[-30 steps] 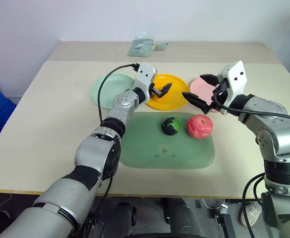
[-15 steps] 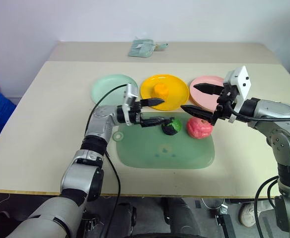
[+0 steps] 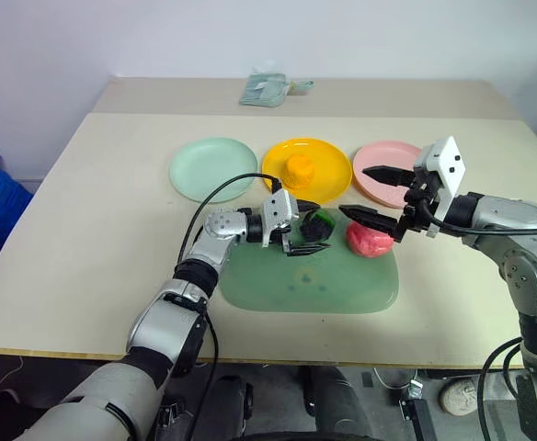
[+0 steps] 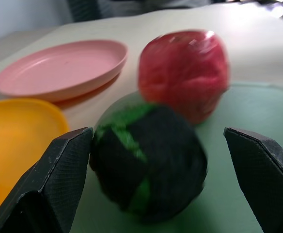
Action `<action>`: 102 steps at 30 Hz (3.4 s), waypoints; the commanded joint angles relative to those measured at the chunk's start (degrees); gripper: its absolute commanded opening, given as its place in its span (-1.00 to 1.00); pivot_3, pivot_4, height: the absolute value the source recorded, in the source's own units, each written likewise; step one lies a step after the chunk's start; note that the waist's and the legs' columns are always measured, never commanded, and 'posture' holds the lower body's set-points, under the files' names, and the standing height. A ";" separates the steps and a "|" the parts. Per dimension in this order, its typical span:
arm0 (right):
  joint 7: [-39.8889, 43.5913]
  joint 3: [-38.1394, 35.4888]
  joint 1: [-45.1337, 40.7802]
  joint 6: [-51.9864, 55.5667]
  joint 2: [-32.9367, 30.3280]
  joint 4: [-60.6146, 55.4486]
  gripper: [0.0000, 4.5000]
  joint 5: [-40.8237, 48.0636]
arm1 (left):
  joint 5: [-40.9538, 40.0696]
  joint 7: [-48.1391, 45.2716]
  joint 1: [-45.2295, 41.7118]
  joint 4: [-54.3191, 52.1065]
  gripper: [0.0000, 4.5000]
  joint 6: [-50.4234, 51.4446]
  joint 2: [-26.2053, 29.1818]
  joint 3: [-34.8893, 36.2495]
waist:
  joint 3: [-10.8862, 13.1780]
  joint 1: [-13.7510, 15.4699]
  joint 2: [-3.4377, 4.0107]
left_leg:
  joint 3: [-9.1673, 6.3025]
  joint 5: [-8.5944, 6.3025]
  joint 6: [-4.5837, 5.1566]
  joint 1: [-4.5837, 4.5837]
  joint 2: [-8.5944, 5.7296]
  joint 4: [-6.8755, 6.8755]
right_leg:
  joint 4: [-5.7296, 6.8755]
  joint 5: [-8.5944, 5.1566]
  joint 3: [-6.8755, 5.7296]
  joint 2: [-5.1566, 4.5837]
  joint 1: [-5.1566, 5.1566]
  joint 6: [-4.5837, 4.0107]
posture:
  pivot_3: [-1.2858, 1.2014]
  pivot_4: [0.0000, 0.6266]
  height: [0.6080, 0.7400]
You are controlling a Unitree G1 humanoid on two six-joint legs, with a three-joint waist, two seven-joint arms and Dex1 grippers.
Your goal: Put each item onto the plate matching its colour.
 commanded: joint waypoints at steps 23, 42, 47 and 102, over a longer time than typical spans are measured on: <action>-0.87 -0.56 -1.29 -2.76 0.44 -0.73 1.00 -1.28 | -17.95 8.03 -0.80 -11.23 0.45 14.29 -0.15 17.80 | 0.00 -0.07 0.00 | -0.02 0.01 -0.01 0.01 0.02 0.00 | 0.03 0.00 0.00 0.01 -0.01 0.00 | 0.03 -0.52 1.00; -4.93 5.96 -8.75 -6.30 9.68 4.64 1.00 -6.05 | -15.28 39.18 1.40 -11.26 0.98 7.73 9.15 27.43 | 0.00 -0.01 -0.01 | -0.17 0.09 -0.17 -0.14 -0.07 -0.05 | 0.05 0.01 -0.08 -0.06 -0.09 0.00 | 0.03 -0.52 1.00; -2.80 7.50 -7.46 -6.99 6.72 7.41 1.00 -9.26 | -17.82 27.53 2.90 -16.44 0.98 11.22 10.42 24.97 | 0.00 -0.08 -0.01 | -0.14 0.07 -0.13 -0.14 -0.08 -0.09 | 0.01 0.01 -0.08 -0.06 -0.09 0.00 | 0.03 -0.52 1.00; 1.66 0.78 -19.55 -18.57 6.50 33.55 0.98 -10.88 | -30.24 -7.24 23.05 -48.62 1.00 39.82 25.99 15.53 | 0.02 -1.78 0.04 | 0.03 0.14 -0.25 -0.08 0.12 -0.17 | 0.16 0.05 0.07 0.09 -0.20 -0.07 | 0.03 -0.52 1.00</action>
